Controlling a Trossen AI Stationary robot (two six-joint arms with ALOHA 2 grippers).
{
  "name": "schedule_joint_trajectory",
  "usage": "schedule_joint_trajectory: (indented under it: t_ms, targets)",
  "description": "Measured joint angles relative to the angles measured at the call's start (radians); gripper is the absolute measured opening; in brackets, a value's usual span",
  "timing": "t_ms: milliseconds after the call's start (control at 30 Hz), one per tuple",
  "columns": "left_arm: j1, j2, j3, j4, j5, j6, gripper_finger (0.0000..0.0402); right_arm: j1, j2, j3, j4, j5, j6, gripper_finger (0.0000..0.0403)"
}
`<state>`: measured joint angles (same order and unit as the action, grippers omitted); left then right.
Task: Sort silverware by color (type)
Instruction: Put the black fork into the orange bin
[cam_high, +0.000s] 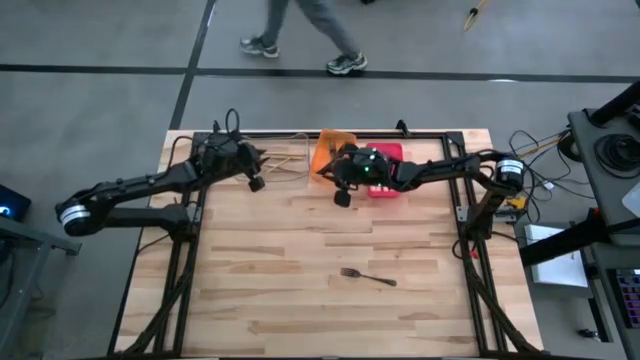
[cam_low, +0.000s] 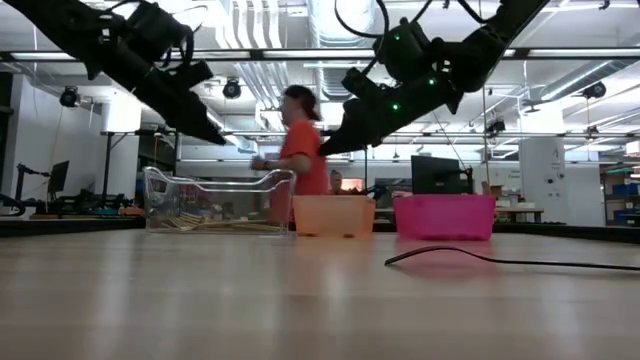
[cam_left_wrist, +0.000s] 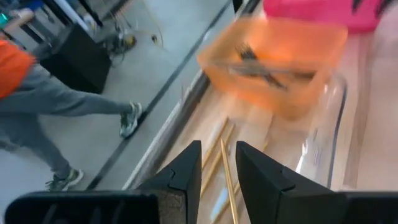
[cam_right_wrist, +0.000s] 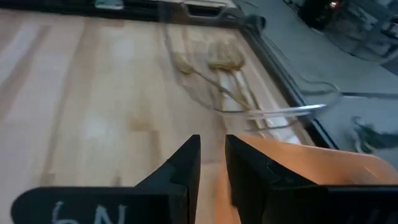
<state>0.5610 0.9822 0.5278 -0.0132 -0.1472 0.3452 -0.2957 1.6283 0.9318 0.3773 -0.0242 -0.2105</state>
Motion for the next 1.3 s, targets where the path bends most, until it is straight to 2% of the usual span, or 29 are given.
schedule_joint_trajectory:
  t_ms: [133,300,600,900,1067,1167,1300]
  targets:
    - [0.0,0.044,0.0,-0.007,-0.027,0.002,0.0082,-0.016,0.0,0.017,-0.002,0.0,0.004,0.0066]
    - [0.0,0.027,0.017,-0.003,-0.053,0.01,0.0082,-0.012,-0.016,0.07,-0.06,-0.002,0.043,0.0066]
    - [-0.001,-0.052,0.021,0.031,-0.045,-0.013,0.0082,0.019,-0.024,0.221,-0.369,-0.003,0.208,0.0066]
    - [-0.001,-0.043,0.02,0.03,-0.044,-0.041,0.0082,0.115,-0.024,0.344,-0.66,-0.003,0.299,0.0066]
    - [-0.001,-0.029,0.02,0.029,-0.044,-0.041,0.0082,0.164,-0.024,0.386,-0.799,-0.006,0.407,0.0066]
    - [-0.001,-0.019,0.02,0.029,-0.044,-0.048,0.0082,0.188,-0.024,0.396,-0.874,-0.039,0.482,0.0066]
    - [-0.001,-0.017,0.02,0.029,-0.044,-0.085,0.0082,0.216,-0.023,0.401,-0.937,-0.136,0.597,0.0066]
